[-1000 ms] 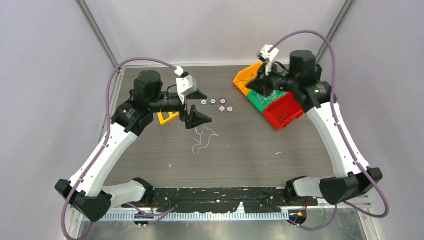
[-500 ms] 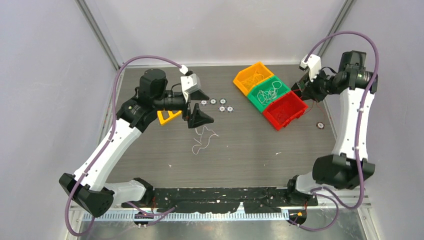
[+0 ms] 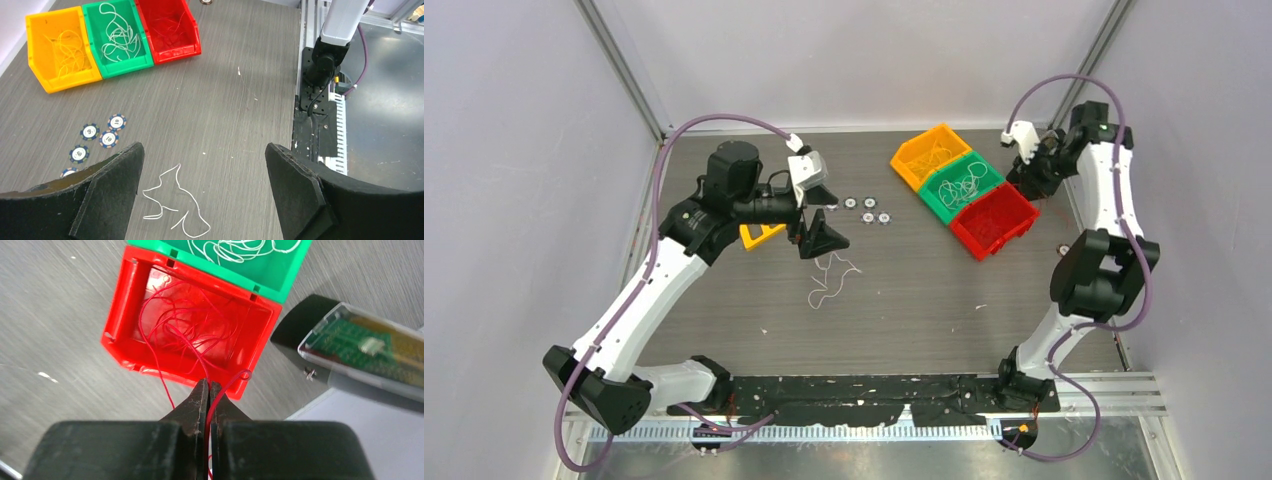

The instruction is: Untangle the cables

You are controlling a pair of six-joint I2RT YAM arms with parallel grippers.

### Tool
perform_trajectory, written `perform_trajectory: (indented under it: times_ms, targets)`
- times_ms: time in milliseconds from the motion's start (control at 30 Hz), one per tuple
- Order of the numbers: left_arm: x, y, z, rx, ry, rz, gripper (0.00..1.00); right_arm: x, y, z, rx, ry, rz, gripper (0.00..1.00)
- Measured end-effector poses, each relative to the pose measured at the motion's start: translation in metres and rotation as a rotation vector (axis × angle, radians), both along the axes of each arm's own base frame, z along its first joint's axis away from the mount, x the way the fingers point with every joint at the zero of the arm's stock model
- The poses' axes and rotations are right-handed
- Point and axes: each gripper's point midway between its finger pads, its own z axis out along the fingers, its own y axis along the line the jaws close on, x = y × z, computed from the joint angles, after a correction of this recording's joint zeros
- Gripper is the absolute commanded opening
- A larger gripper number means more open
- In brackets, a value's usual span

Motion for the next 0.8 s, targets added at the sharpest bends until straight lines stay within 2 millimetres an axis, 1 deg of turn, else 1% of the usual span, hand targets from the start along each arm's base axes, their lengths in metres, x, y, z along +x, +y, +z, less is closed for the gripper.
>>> perform_trajectory:
  times_ms: [67, 133, 200, 300, 467, 600, 700, 800]
  targets:
    - [0.001, 0.001, -0.004, 0.013, 0.004, 0.009, 0.93, 0.013, 0.004, -0.018, -0.034, 0.016, 0.042, 0.05]
    - [0.002, 0.003, -0.007, 0.025, 0.002, 0.016, 0.93, 0.024, 0.012, -0.035, -0.068, 0.029, 0.093, 0.05]
    - [0.002, 0.006, -0.009, 0.035, 0.000, 0.024, 0.93, 0.032, 0.022, -0.051, -0.100, 0.043, 0.150, 0.05]
    - [0.002, 0.011, -0.010, 0.044, -0.003, 0.039, 0.93, 0.038, 0.036, -0.072, -0.154, 0.066, 0.246, 0.05]
    - [0.001, 0.019, -0.013, 0.048, -0.007, 0.064, 0.93, 0.035, 0.050, -0.099, -0.217, 0.113, 0.369, 0.05]
    - [0.001, 0.023, -0.019, 0.053, 0.001, 0.075, 0.93, 0.031, 0.059, -0.118, -0.237, 0.151, 0.427, 0.06]
    - [0.003, 0.025, -0.025, 0.060, 0.014, 0.083, 0.93, 0.024, 0.066, -0.130, -0.244, 0.172, 0.466, 0.05]
    - [0.004, 0.028, -0.028, 0.065, 0.022, 0.091, 0.93, 0.016, 0.078, -0.142, -0.250, 0.185, 0.524, 0.06]
